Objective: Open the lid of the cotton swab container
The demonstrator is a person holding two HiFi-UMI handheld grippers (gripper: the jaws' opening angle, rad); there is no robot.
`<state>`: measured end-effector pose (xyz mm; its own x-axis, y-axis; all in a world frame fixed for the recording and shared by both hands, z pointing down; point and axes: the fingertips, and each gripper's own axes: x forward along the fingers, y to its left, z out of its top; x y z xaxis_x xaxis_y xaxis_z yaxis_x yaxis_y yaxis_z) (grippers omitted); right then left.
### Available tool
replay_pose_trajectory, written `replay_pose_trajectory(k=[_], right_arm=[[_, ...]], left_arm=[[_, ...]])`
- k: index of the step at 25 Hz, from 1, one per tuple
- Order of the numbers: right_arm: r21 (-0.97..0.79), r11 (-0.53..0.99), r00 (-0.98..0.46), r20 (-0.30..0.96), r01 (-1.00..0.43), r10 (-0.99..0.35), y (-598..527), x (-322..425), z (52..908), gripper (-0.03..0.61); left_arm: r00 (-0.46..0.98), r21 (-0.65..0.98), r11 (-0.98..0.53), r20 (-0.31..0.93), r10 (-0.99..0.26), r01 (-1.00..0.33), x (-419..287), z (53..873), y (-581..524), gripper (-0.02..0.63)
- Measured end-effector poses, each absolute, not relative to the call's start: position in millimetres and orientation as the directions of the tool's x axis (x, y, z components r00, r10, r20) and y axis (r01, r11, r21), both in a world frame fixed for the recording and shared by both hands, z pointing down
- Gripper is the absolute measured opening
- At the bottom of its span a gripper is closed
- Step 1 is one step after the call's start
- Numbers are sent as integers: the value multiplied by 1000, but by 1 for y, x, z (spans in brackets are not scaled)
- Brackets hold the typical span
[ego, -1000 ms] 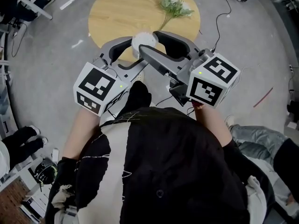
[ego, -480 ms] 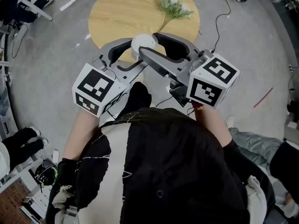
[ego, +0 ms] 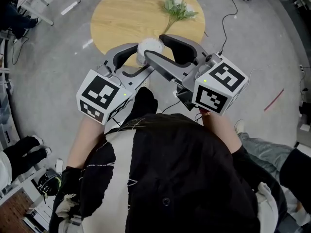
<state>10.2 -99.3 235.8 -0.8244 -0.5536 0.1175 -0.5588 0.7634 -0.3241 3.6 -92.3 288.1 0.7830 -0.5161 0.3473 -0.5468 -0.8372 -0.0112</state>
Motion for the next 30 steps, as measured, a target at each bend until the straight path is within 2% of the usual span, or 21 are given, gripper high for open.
replay_pose_trajectory(k=[18, 30], right_arm=[[-329, 750, -811, 100, -574, -576, -97, 23, 229, 241], [-352, 734, -795, 55, -581, -604, -100, 32, 221, 218]], left_arm=[[799, 16, -844, 332, -501, -536, 11, 286, -88, 247], [798, 13, -845, 335, -501, -535, 11, 286, -86, 245]])
